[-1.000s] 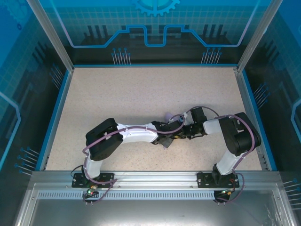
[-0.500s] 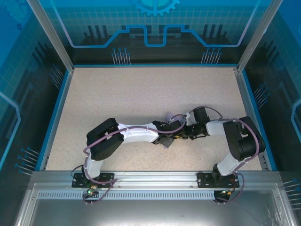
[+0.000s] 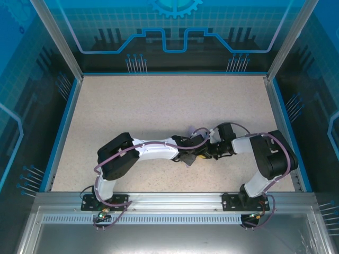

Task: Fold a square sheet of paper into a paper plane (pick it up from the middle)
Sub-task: Fold the wing for the fifth time at the center of the table.

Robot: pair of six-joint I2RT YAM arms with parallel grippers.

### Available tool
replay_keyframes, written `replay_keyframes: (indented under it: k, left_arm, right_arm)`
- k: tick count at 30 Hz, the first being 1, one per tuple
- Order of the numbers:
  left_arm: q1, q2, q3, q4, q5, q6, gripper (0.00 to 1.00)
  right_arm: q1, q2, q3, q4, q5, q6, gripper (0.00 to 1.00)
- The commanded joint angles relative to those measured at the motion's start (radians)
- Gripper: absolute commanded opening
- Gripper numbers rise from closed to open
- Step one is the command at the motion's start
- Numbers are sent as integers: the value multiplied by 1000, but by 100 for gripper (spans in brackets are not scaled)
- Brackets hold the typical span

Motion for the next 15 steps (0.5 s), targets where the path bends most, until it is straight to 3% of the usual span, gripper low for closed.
replay_keyframes:
  k: [1, 15]
  left_arm:
    - [7, -48, 0, 20, 48, -21, 11]
    - [53, -131, -84, 92, 185, -105, 20]
  right_arm:
    - [23, 29, -4, -27, 39, -17, 0]
    - [29, 30, 16, -113, 104, -63, 0]
